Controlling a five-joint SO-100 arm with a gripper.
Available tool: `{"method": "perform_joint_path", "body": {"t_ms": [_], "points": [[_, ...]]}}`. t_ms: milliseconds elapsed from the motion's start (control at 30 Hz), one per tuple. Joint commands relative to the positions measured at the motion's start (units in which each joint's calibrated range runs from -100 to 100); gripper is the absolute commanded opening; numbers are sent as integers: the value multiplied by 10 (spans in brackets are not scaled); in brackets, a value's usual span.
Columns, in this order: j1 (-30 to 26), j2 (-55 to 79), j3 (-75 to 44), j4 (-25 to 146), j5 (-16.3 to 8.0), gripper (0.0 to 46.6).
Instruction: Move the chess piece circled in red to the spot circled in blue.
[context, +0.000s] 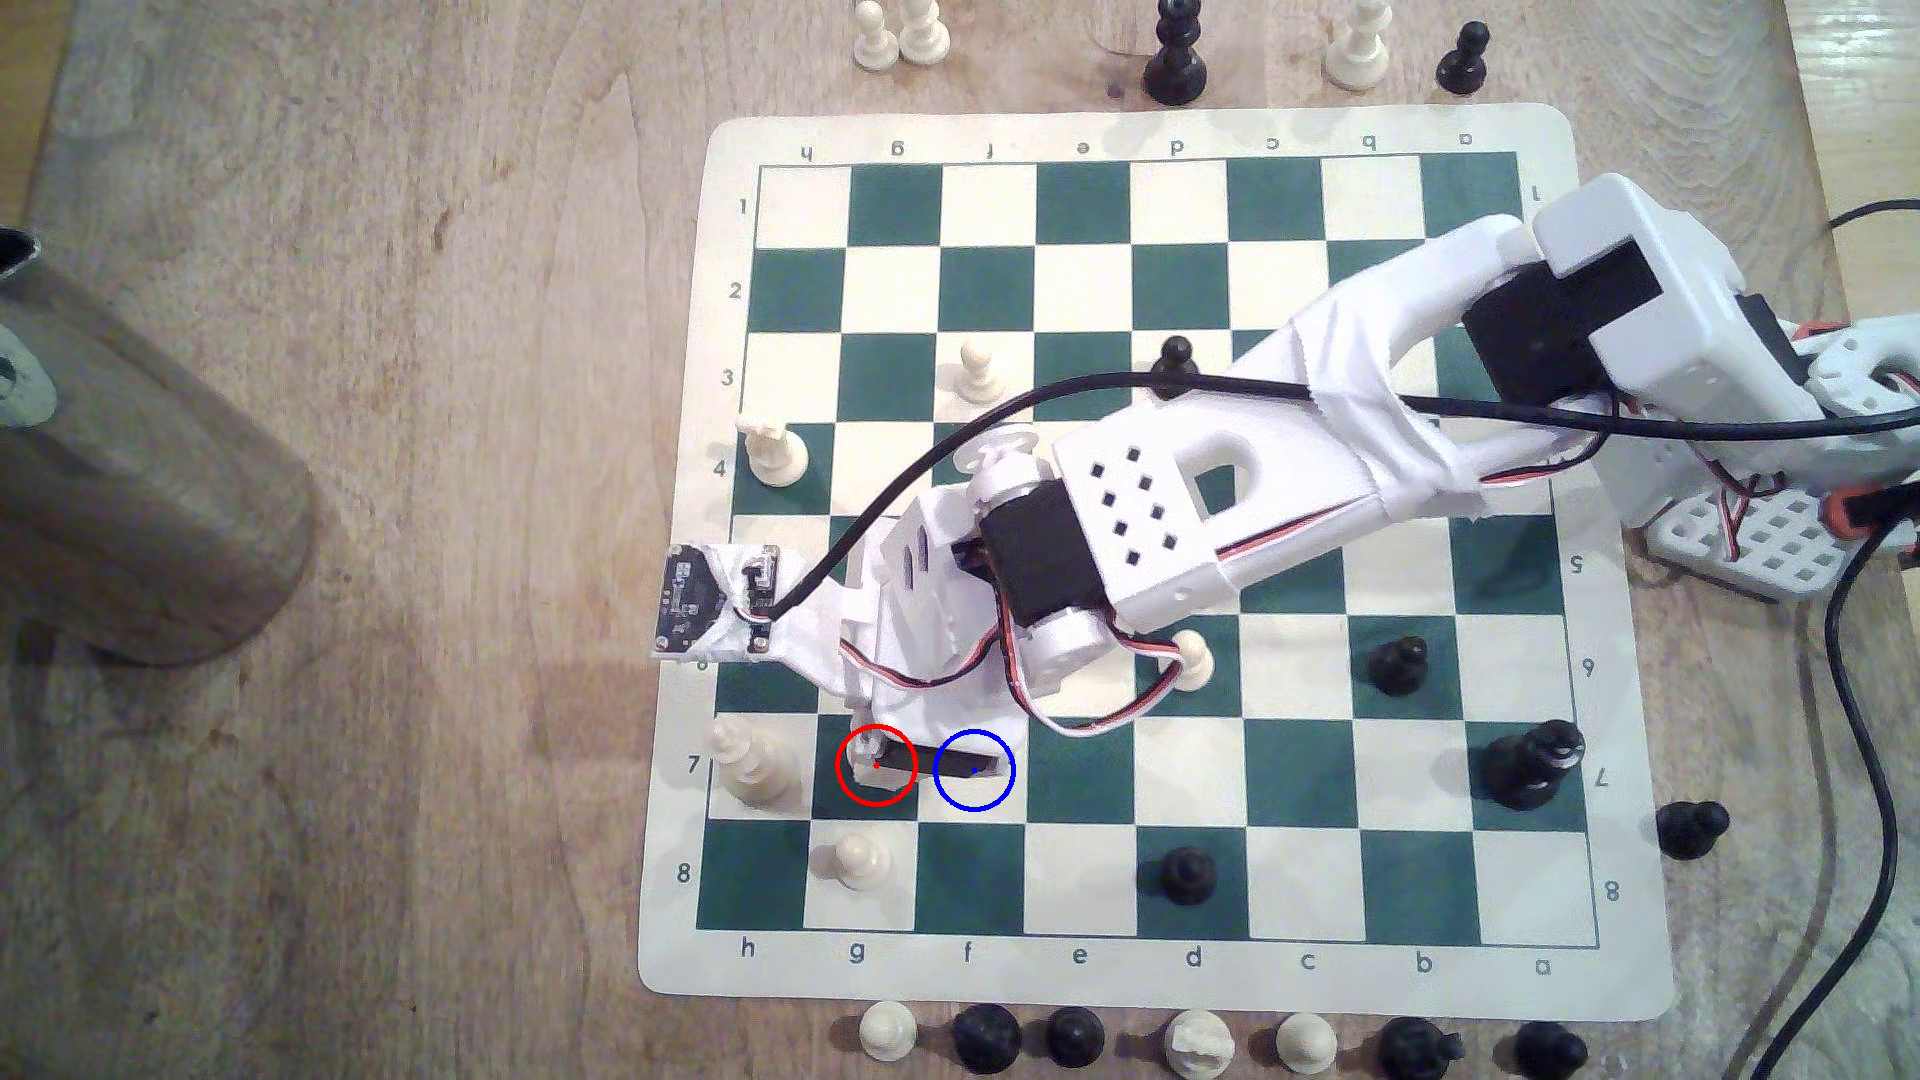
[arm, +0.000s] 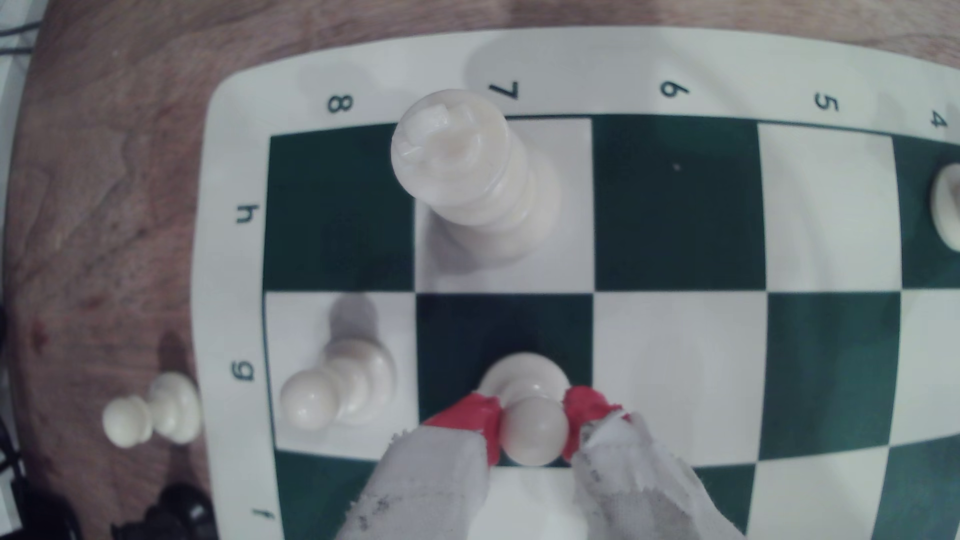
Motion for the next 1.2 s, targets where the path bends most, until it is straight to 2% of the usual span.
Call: {"method": "perform_joint_path", "body": {"t_ms": [0, 367, 667, 933, 1167], "points": [[-7, -20, -41, -13, -1, 5], [-16, -171, -15, -5, -18, 4], [-37, -262, 100, -5, -11, 3], [-48, -265, 171, -5, 0, 3], [-37, -218, 171, -8, 9, 3]]}}
